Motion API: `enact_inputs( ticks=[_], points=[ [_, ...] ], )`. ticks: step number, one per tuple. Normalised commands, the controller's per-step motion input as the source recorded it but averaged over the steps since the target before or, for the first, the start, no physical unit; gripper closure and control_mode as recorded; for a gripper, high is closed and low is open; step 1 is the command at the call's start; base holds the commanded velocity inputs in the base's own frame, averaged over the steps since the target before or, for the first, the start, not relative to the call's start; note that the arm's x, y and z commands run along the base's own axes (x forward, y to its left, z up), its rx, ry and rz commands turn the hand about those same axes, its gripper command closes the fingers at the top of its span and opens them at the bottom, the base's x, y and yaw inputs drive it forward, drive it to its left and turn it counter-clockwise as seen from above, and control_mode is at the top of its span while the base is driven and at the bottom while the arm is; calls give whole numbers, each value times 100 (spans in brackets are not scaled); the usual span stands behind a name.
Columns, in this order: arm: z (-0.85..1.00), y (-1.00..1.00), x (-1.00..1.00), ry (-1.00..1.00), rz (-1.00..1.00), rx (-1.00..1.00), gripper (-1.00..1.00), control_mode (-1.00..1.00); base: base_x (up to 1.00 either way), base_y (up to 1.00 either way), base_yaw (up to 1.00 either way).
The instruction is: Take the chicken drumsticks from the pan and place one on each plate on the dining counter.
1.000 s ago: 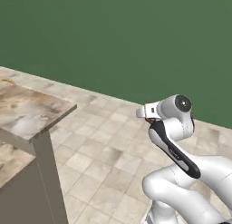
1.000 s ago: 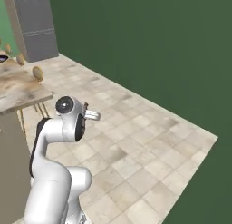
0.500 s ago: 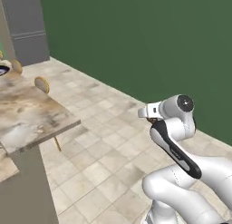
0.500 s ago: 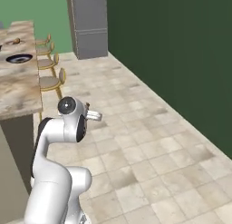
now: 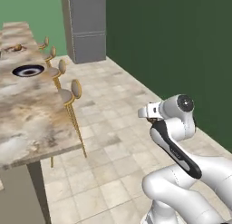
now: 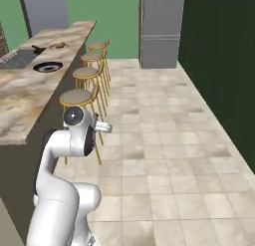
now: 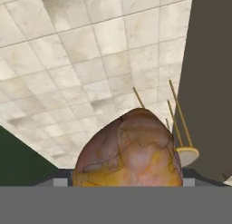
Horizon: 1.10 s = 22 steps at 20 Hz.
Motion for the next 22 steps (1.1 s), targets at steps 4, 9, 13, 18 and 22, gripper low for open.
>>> enact_inputs(
  ticks=[4, 9, 13, 18, 22],
  points=[
    [0, 0, 0, 0, 0, 0, 100, 100, 100, -47, 55],
    [0, 0, 0, 0, 0, 0, 100, 100, 100, -53, 56],
    [0, 0, 0, 0, 0, 0, 100, 100, 100, -58, 56],
    [0, 0, 0, 0, 0, 0, 100, 100, 100, -61, 56],
    [0, 0, 0, 0, 0, 0, 100, 100, 97, -53, 51]
  ],
)
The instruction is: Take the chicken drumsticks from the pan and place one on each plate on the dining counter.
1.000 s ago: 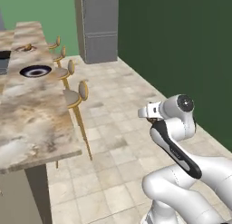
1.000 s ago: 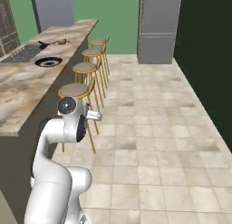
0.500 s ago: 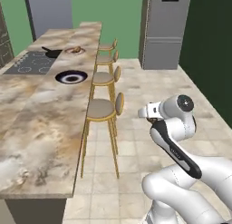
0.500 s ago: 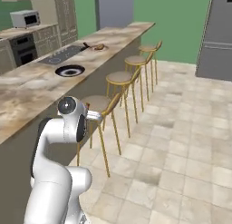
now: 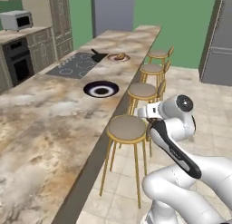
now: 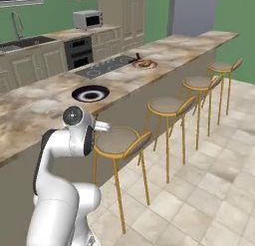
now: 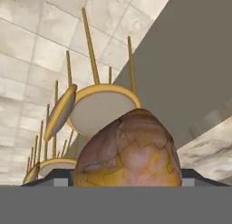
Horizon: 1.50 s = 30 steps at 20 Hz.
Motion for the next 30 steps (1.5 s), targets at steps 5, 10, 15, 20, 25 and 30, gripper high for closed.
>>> enact_inputs(
  ticks=[5, 10, 15, 20, 25, 30],
  points=[
    [0, 0, 0, 0, 0, 0, 100, 100, 74, -46, 47],
    [0, 0, 0, 0, 0, 0, 100, 100, 53, -23, 36],
    [0, 0, 0, 0, 0, 0, 100, 100, 46, 0, 29],
    [0, 0, 0, 0, 0, 0, 100, 100, 64, 0, 28],
    [3, -6, 57, 0, 15, 1, 100, -100, 16, 0, 6],
    [78, -18, 17, 2, 0, 0, 100, -100, 0, 0, 0]
  ],
)
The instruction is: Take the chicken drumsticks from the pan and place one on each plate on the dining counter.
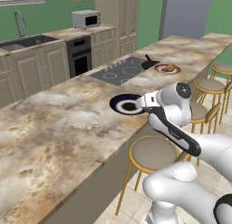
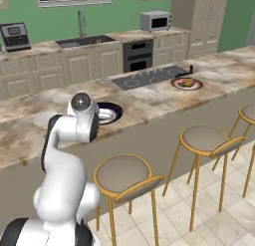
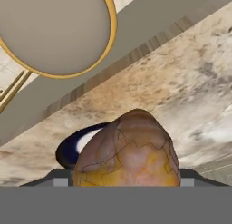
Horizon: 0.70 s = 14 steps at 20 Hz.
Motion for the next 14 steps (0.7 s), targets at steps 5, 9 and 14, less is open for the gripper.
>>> enact_inputs(
  ticks=[5, 9, 14],
  points=[
    [94, -21, 2, 15, 0, 0, 100, -100, 0, 0, 0],
    [1, -2, 76, 36, 0, -2, 100, -100, 0, 0, 0],
    [-55, 13, 99, 45, 0, -9, 100, -100, 0, 0, 0]
  ],
)
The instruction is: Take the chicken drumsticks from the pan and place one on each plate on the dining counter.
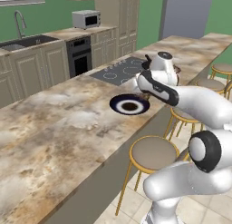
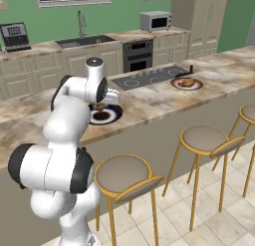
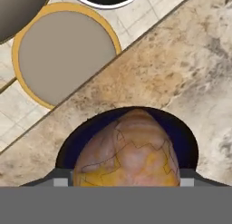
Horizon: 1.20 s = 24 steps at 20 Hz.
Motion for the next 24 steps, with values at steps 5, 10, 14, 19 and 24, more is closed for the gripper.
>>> enact_inputs(
  ticks=[5, 10, 14, 19, 24],
  points=[
    [-72, 21, 70, 24, 0, -8, 100, -100, 0, 0, 0],
    [-54, 0, 21, 0, 0, 0, 100, -100, 0, 0, 0],
    [-62, 0, 21, -6, 0, 0, 100, -100, 0, 0, 0],
    [-50, 13, 23, -9, 0, 0, 100, -100, 0, 0, 0],
    [-32, 42, 43, -5, 0, 0, 100, -100, 0, 0, 0]
  ],
)
